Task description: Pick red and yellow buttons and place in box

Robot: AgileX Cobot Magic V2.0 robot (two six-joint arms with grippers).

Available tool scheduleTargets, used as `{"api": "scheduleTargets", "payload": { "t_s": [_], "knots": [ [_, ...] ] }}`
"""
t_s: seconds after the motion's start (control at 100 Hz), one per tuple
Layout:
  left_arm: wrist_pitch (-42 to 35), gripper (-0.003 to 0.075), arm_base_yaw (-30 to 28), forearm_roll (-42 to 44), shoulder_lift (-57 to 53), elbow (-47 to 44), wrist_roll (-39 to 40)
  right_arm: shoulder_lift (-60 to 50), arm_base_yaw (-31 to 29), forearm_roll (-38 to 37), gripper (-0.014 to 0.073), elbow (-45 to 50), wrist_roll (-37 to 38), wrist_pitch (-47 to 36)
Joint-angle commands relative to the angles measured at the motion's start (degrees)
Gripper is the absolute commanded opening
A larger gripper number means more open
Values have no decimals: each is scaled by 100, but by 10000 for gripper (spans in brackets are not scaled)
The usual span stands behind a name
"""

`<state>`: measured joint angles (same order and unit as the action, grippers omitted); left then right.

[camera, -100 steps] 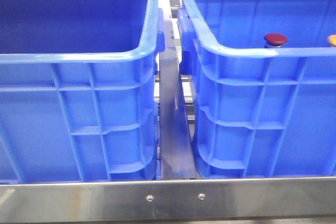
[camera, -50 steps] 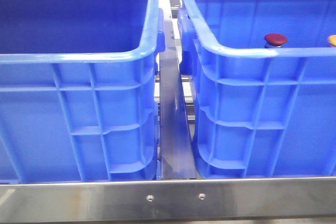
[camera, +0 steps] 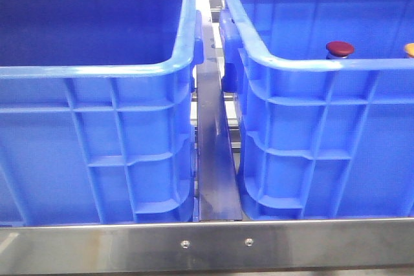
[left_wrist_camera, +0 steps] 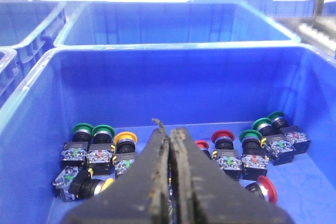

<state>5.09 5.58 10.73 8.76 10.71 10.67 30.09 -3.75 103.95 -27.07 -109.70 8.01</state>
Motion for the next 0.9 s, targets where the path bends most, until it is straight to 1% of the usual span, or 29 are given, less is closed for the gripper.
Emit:
{"api": "scheduleTargets", "payload": {
  "t_s": [0.0,0.27,0.5,0.89],
  "knots": [
    [-632,-19,-95,-129,-250,-144,-79,13,9,616,-69,-153,-1,135],
    [-683,-19,-567,-141,-967,-855,-92,13,9,616,-69,-153,-1,135],
    [-1326,-19,-646,-141,-1087,-1328,-92,13,9,616,-69,-153,-1,135],
    [-1278,-19,-646,-141,-1087,-1340,-92,13,9,616,-69,-153,-1,135]
  ]
}}
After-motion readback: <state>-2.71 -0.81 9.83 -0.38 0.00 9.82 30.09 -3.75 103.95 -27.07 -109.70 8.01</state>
